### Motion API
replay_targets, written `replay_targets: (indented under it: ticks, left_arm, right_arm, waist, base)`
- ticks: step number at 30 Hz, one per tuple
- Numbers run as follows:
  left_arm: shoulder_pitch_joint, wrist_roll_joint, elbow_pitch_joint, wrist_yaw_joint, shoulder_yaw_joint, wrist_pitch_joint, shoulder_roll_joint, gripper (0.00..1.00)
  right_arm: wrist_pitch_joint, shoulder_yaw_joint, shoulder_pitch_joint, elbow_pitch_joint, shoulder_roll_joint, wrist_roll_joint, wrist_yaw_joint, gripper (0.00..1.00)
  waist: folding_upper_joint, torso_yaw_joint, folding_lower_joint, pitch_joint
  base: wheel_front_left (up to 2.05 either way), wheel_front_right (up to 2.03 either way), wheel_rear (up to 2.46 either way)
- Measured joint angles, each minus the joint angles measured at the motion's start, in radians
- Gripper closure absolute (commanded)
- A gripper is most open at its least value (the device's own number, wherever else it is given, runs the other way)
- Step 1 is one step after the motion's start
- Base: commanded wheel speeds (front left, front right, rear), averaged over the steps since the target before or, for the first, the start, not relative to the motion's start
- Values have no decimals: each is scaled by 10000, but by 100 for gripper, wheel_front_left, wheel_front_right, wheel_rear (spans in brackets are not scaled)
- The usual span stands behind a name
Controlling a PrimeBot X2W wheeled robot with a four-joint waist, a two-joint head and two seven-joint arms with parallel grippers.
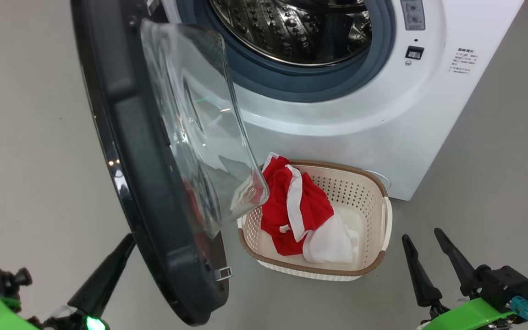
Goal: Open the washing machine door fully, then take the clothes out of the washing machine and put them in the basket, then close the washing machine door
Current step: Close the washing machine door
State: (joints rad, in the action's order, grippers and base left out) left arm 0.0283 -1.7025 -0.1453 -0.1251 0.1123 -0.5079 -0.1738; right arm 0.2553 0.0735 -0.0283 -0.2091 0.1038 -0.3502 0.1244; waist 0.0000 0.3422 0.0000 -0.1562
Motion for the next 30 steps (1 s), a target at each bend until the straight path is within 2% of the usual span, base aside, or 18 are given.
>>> replay_targets:
  ticks: [10, 19, 24, 30]
  left_arm:
    - [-438, 629, 33, 0, 506, -1127, 644, 100]
    - [-742, 1129, -36, 0, 449, -1534, 798, 100]
    - [-968, 1375, -94, 12, 173, -1565, 869, 100]
    - [-1449, 1833, -194, 12, -594, -1407, 855, 100]
  right_arm:
    - [0, -19, 154, 19, 13, 2, 0, 0]
    - [0, -33, 165, 17, 8, 10, 0, 0]
    - [0, -56, 173, 21, 2, 12, 0, 0]
    - [0, -92, 397, 38, -8, 12, 0, 0]
  waist:
    - [0, -186, 0, -142]
    - [0, -288, 0, -200]
    - [0, -331, 1, -266]
    - [0, -409, 0, -352]
  base:
    - [0, 0, 0]
    - [0, 0, 0]
    - [0, 0, 0]
    - [0, 0, 0]
